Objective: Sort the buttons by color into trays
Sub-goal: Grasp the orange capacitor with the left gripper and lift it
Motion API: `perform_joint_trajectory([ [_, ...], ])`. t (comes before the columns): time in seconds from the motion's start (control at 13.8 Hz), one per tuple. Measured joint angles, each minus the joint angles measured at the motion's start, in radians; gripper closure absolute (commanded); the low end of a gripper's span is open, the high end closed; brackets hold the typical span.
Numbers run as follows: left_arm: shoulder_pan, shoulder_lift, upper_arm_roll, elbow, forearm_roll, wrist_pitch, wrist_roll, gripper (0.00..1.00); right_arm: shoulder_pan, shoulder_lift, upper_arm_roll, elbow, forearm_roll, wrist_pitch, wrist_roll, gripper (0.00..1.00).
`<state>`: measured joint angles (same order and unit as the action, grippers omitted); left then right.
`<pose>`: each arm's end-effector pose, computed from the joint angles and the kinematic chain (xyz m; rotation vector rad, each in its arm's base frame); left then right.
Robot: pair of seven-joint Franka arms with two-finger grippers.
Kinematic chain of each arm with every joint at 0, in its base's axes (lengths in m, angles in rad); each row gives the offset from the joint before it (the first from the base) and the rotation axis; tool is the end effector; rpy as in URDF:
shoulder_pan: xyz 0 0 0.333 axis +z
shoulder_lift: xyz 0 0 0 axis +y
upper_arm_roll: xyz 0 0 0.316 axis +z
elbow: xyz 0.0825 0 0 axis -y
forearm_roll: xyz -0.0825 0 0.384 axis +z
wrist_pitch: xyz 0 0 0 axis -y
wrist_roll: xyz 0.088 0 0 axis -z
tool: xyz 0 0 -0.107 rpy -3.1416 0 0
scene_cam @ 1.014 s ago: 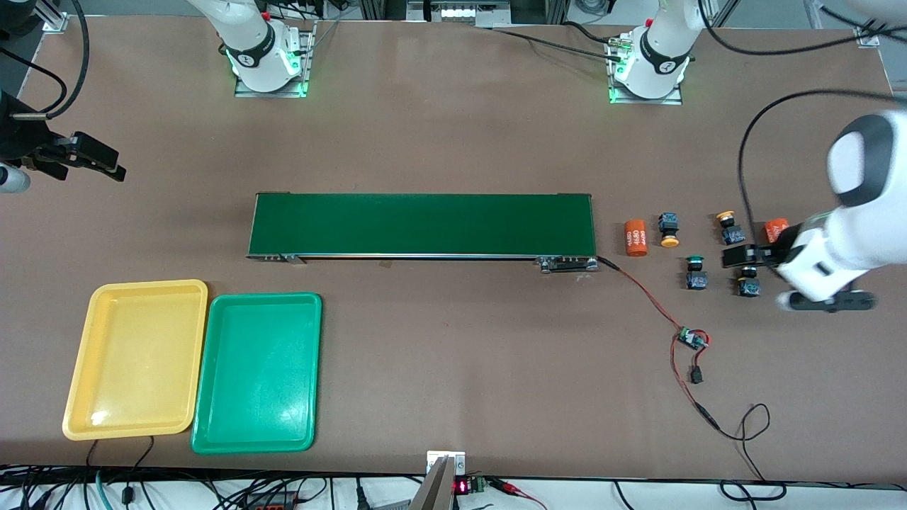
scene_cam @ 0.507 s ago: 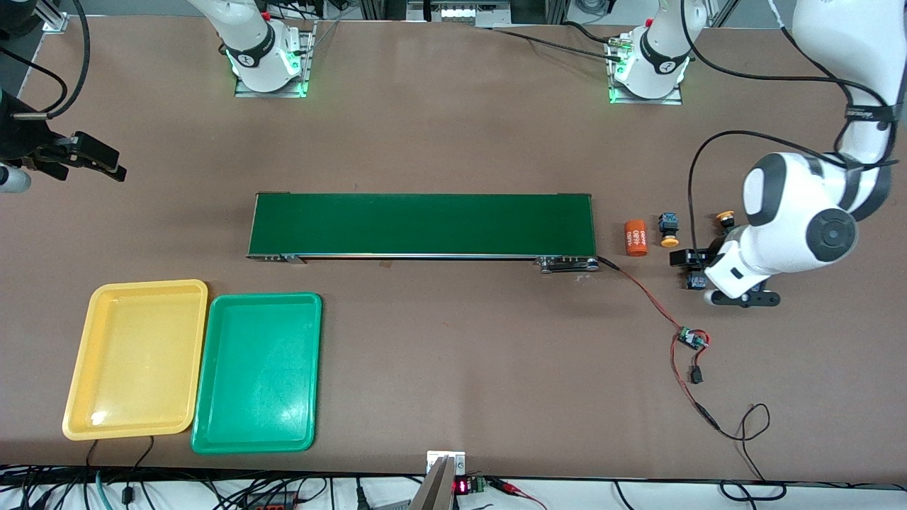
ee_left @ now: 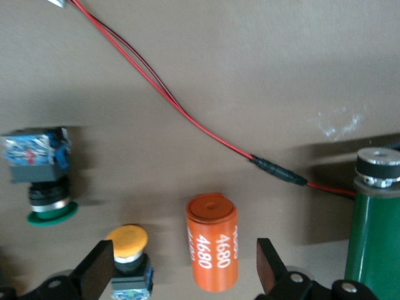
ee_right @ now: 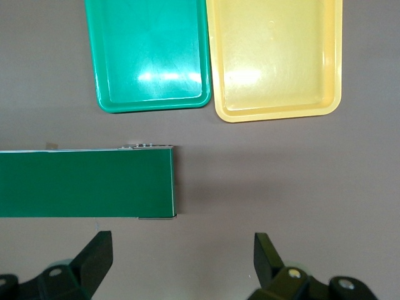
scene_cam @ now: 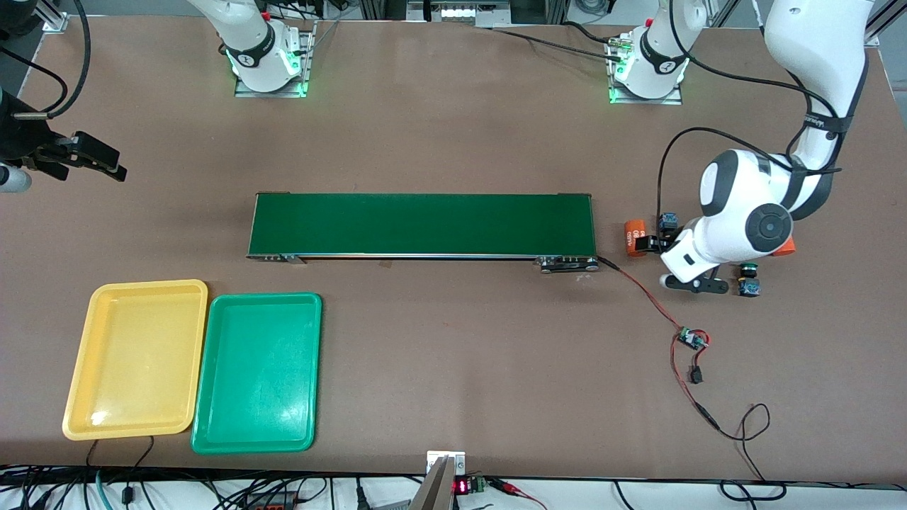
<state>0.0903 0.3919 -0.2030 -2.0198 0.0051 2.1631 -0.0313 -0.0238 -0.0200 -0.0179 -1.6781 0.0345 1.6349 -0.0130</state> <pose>0.5707 -0.0628 0.2414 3.0590 -0.1210 -0.3774 0.5511 -0.0196 0.5903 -3.1056 0.0486 0.0345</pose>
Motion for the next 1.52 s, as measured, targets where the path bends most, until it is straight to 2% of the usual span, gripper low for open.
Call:
perform_joint_trajectory([
  [0.29,0.000,0.009,-0.002,-0.029,0.000,0.017,0.001,0.00,0.001,0.000,0.003,0.000,0.000,0.000,0.000,0.00],
  [0.58,0.000,0.029,-0.007,-0.099,0.000,0.111,0.001,0.00,0.001,0.000,0.004,0.002,0.000,0.000,-0.001,0.00],
  [0.65,0.000,0.034,-0.007,-0.107,0.000,0.118,0.001,0.03,0.001,0.000,0.005,0.003,0.000,0.000,-0.001,0.00],
  [0.8,0.000,0.039,-0.007,-0.109,0.000,0.120,0.001,0.27,0.002,0.000,0.007,0.004,0.000,0.001,-0.001,0.00],
  [0.94,0.000,0.040,-0.010,-0.109,0.000,0.120,0.001,0.44,0.002,0.000,0.008,0.004,0.000,0.001,-0.001,0.00],
  [1.16,0.000,0.041,-0.020,-0.112,0.000,0.120,0.001,0.61,0.002,0.000,0.008,0.005,0.000,0.001,-0.001,0.00],
  [1.38,0.000,0.037,-0.020,-0.116,0.000,0.119,0.001,0.84,0.002,0.000,0.008,0.005,0.000,0.001,-0.001,0.00],
  [1.52,0.000,0.035,-0.022,-0.115,0.000,0.119,0.002,0.92,0.002,0.000,0.008,0.005,0.000,0.001,-0.001,0.00],
])
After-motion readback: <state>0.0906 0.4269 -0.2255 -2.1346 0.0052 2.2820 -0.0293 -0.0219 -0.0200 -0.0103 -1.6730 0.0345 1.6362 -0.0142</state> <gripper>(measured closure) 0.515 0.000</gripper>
